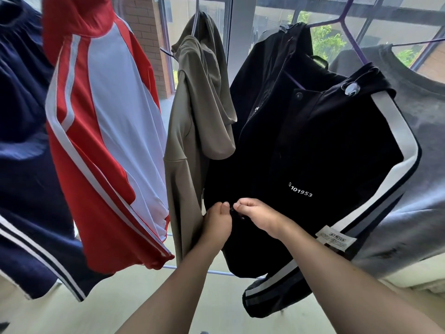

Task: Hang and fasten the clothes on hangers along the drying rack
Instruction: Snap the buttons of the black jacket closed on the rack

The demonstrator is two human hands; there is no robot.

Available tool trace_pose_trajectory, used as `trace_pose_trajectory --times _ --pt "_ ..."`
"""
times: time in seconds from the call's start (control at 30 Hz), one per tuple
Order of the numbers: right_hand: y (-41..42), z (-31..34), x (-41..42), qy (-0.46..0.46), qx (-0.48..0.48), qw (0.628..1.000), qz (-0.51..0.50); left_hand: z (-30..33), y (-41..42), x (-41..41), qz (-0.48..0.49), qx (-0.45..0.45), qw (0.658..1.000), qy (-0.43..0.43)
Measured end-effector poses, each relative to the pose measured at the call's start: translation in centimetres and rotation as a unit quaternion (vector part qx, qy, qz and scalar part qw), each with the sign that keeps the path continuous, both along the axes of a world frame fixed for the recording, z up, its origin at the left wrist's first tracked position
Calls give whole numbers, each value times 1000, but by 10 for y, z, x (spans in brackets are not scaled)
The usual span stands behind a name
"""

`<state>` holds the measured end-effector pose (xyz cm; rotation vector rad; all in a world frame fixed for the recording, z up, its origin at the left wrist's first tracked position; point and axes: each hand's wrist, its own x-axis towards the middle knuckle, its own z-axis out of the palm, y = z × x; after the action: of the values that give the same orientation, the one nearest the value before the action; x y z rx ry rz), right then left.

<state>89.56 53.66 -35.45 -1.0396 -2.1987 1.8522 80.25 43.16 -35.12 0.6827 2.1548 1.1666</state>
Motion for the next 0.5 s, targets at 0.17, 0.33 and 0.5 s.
trace_pose_trajectory --times 0.17,0.33,0.5 --pt "-1 -10 -3 -16 8 1000 -4 -1 -8 2 -13 -31 996 78" --pt "10 -12 -9 -78 42 996 30 -1 -11 9 -63 -55 972 219" --pt "13 -17 -17 -87 40 995 27 0 -10 6 -40 -43 981 186"
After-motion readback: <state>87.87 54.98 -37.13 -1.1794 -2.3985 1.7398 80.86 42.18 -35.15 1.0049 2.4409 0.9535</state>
